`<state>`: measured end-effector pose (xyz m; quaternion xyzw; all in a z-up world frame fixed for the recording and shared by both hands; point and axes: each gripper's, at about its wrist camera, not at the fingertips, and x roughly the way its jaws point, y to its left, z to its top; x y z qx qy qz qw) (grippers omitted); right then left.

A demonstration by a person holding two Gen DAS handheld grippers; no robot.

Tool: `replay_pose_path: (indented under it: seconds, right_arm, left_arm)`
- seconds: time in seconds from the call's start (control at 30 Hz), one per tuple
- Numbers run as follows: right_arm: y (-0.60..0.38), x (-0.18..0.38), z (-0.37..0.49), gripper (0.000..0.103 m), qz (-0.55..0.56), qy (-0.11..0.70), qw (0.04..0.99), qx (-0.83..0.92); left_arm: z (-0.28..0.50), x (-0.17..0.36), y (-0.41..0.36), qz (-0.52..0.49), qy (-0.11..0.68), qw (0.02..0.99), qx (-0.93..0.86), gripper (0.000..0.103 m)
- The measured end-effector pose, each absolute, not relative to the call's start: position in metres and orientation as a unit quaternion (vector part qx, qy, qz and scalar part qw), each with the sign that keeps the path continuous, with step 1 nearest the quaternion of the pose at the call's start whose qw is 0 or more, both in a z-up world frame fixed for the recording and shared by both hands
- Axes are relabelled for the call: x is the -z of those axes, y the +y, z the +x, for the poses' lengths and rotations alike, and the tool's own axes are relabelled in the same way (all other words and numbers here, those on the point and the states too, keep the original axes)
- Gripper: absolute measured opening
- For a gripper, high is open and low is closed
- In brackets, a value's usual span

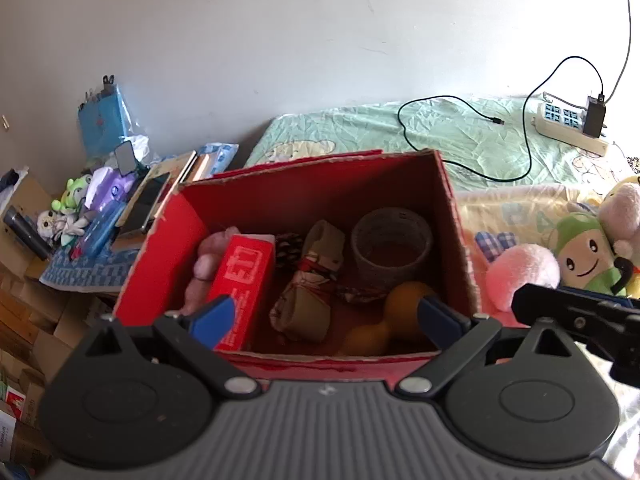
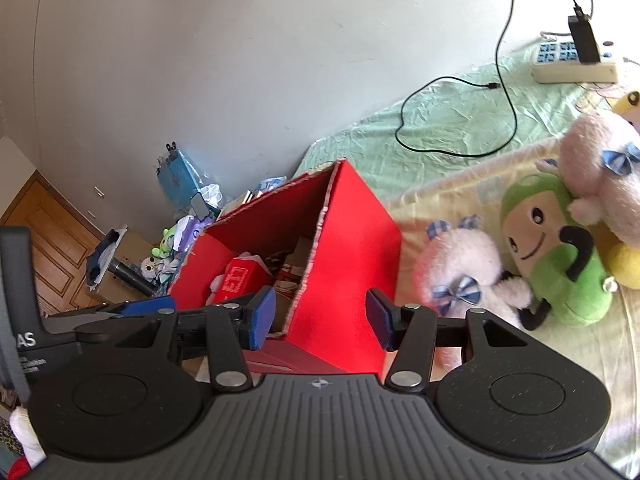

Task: Organize objects
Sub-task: 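Move the right gripper back to the plush pile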

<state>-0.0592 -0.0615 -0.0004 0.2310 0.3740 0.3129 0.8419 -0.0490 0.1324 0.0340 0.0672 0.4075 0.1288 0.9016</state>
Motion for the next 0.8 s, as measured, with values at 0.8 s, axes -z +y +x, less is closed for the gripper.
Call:
replay_pose_path:
  seconds: [0.8]
  right_arm:
    - [-0.166,0.029,-0.061,0.054,0.282,0.383,0.849,-0.23]
  left_arm:
    - [-0.054,-0.035,0.041,0.086,0.396,0.914,-0.02,0.098]
